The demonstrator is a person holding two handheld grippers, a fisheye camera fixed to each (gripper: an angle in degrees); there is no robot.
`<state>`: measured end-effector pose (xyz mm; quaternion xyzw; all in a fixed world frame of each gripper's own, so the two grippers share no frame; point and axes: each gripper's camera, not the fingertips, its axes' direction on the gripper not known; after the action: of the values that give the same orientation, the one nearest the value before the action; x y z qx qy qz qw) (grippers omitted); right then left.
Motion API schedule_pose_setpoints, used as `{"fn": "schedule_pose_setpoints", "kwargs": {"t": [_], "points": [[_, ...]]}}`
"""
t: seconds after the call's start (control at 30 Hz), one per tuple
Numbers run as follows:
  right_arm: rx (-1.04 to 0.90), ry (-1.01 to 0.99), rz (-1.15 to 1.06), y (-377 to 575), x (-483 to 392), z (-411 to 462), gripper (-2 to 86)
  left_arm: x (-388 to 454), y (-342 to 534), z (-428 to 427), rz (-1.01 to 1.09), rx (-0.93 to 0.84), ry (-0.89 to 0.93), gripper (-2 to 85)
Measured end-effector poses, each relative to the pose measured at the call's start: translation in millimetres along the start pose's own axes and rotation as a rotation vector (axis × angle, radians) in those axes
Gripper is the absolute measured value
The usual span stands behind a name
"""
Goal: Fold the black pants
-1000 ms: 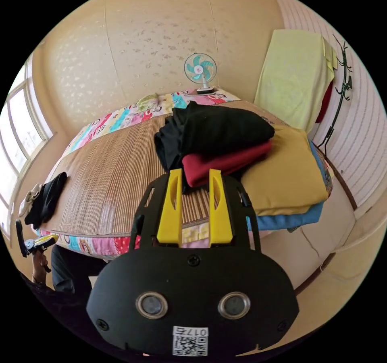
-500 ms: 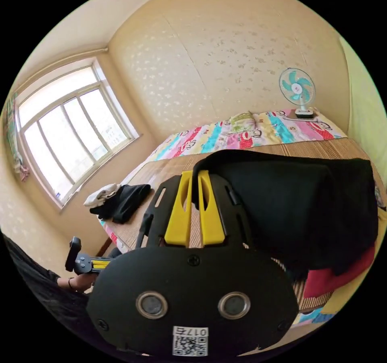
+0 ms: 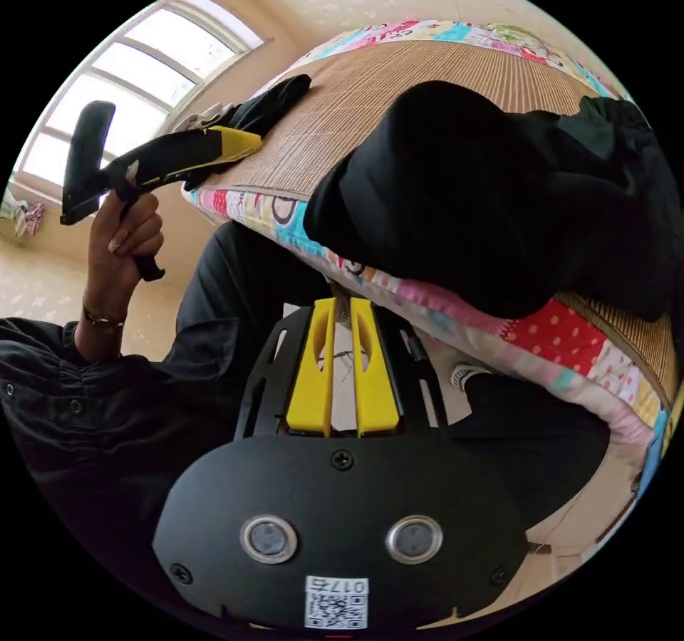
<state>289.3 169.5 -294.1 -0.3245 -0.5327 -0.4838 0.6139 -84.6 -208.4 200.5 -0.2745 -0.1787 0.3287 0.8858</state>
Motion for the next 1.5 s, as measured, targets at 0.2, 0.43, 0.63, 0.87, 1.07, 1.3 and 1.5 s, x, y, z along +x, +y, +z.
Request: {"fn": "schedule_pose_setpoints", "kwargs": {"t": [0.2, 0.43, 0.63, 0.87, 1.07, 1.3, 1.5], "points": [[0.205, 0.073, 0.112, 17, 40, -82, 2.5, 16, -96, 148, 0.112, -0.356, 0.071, 4.9], [0.399, 0.228, 0.263, 43, 85, -149, 7.5, -4, -42, 117, 0.184, -0.329, 0.196, 0.6], [0.466, 0.267, 0.428, 25, 170, -154, 12.6, -41, 33, 53, 0.067, -0.279, -0.042, 0.0], [0.532, 0.004, 0.611, -13, 263, -137, 10.7, -84, 50, 5, -0.142, -0.186, -0.089, 0.5], [0.74, -0.146, 0.321, 5, 197, -187, 5.1, -52, 12, -69, -0.041, 0.048, -0.03, 8.2], [0.583, -0.281, -0.034, -24, 79, -206, 3.4, 24, -60, -72, 0.16, 0.153, 0.064, 15.9], [0.476, -0.507, -0.143, -32, 72, -218, 3.6, 14, -59, -72, 0.073, 0.225, 0.109, 11.3]]}}
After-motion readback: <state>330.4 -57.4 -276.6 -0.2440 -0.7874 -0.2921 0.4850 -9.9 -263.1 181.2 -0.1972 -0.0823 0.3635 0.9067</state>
